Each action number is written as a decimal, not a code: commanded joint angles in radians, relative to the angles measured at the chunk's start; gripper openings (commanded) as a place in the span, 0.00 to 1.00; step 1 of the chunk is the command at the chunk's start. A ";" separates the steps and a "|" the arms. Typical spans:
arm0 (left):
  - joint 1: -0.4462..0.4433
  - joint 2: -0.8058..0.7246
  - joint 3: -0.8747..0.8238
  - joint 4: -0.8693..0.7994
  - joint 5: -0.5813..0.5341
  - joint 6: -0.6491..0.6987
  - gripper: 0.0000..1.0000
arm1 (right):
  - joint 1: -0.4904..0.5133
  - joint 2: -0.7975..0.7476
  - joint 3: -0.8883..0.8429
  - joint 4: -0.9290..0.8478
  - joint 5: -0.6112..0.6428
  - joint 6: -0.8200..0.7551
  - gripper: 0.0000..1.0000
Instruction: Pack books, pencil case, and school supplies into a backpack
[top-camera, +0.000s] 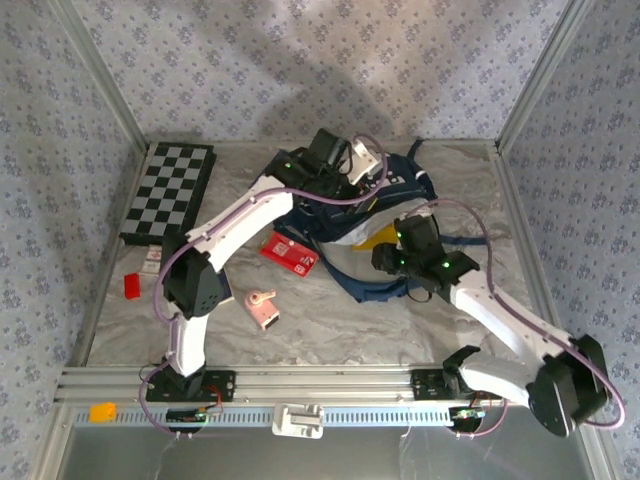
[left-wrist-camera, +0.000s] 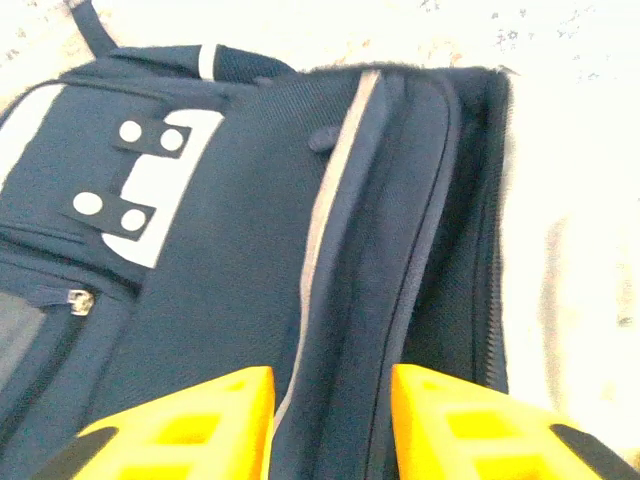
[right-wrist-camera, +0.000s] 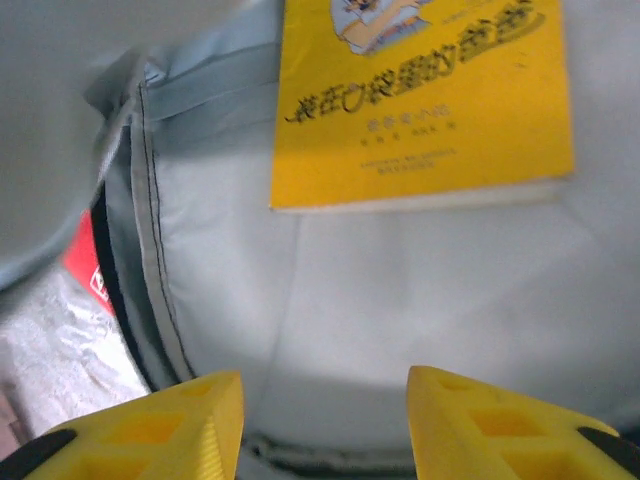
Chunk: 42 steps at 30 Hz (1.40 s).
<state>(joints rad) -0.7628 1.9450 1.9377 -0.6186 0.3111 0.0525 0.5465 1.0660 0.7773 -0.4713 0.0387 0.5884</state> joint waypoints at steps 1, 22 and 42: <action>0.011 -0.178 -0.124 0.092 0.017 -0.193 0.46 | 0.023 -0.060 0.067 -0.201 0.019 0.070 0.50; 0.680 -1.138 -1.185 -0.163 -0.224 -0.746 0.66 | 0.441 0.789 0.825 -0.022 -0.122 0.065 0.68; 0.946 -1.055 -1.427 -0.068 -0.351 -0.892 0.78 | 0.484 1.295 1.275 -0.084 -0.245 0.048 0.71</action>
<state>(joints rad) 0.1711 0.8684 0.5278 -0.7090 0.0044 -0.7959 1.0328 2.3264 2.0022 -0.5209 -0.1738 0.6464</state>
